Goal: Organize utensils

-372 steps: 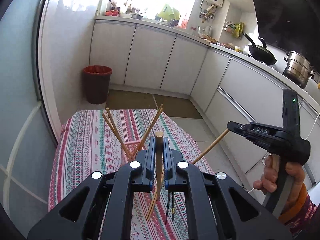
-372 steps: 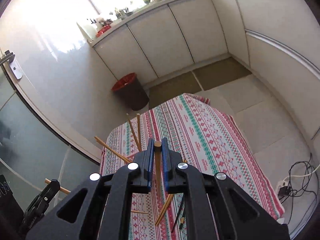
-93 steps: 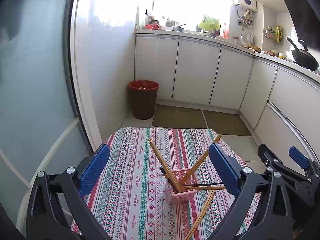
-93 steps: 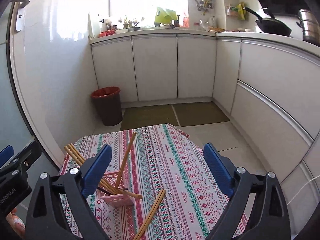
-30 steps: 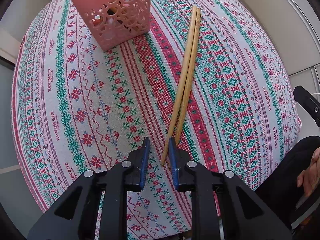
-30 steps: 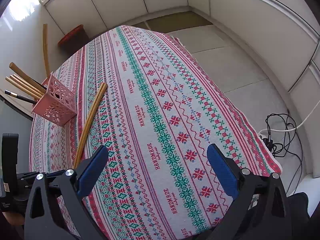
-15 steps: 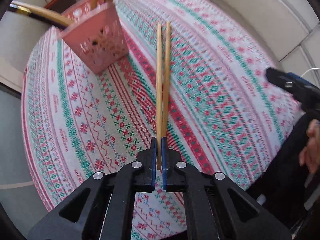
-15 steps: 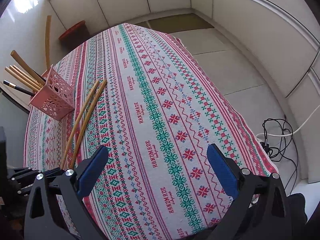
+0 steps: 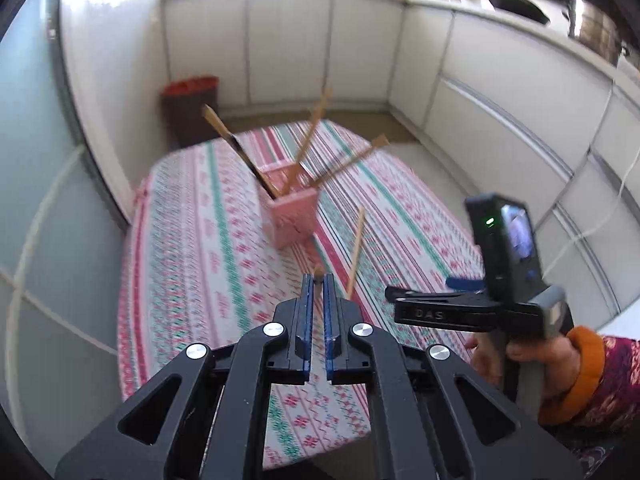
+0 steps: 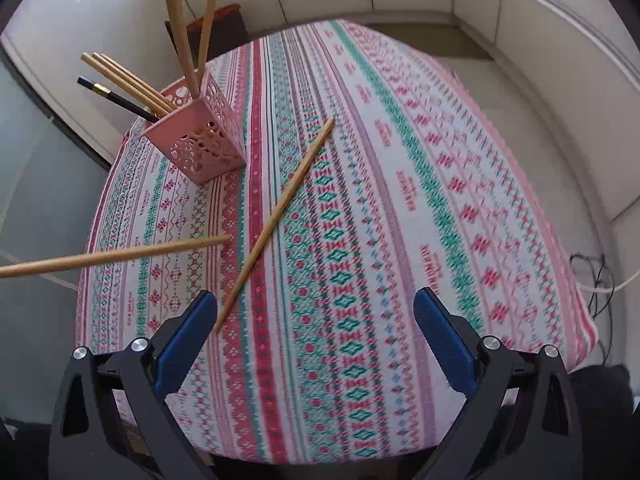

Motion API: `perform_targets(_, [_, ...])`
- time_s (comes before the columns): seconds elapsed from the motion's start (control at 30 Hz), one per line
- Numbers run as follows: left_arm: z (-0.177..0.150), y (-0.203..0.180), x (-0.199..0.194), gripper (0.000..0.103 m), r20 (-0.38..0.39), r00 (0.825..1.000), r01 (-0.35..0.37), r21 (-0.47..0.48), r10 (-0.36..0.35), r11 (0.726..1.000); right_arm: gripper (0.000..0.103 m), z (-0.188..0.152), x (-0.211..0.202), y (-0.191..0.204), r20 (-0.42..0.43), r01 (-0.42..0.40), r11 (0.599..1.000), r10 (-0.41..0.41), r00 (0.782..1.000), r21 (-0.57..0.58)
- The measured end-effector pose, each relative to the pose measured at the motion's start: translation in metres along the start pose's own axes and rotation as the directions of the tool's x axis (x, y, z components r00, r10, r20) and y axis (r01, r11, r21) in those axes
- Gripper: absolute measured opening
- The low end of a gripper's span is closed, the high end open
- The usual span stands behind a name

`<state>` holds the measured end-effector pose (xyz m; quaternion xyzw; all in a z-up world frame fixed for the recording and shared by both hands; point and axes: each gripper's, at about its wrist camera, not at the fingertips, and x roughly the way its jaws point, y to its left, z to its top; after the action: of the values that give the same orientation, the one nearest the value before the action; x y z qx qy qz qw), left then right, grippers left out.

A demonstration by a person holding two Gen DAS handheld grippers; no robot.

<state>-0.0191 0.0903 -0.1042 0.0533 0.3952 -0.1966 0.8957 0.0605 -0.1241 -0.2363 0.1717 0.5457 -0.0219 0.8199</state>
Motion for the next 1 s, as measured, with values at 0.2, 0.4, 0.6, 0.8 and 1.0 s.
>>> perform_targets(0.2, [0.002, 0.031, -0.036, 0.004, 0.121, 0.993, 0.001, -0.076, 0.008, 0.997, 0.087, -0.013, 0.021, 0.054, 0.09, 0.188, 0.982, -0.184, 0.979, -0.028])
perform_targets(0.4, [-0.003, 0.042, -0.053, 0.003, 0.165, 0.986, 0.044, -0.087, -0.03, 0.995, 0.054, -0.038, 0.073, 0.072, 0.018, 0.347, 0.936, -0.347, 0.938, -0.053])
perform_targets(0.6, [-0.006, 0.053, -0.058, 0.003, 0.184, 0.982, 0.065, -0.107, -0.045, 0.992, 0.006, -0.036, 0.061, 0.068, 0.034, 0.294, 0.956, -0.294, 0.955, -0.015])
perform_targets(0.8, [-0.004, 0.046, -0.062, 0.003, 0.207, 0.977, 0.073, -0.098, -0.051, 0.992, 0.006, -0.036, 0.032, 0.016, -0.054, 0.119, 0.987, -0.114, 0.992, 0.104])
perform_targets(1.0, [0.002, 0.062, -0.051, 0.005, 0.181, 0.981, 0.095, -0.173, -0.063, 0.98, 0.006, -0.029, -0.022, -0.004, -0.01, 0.049, 0.998, -0.048, 0.999, 0.048])
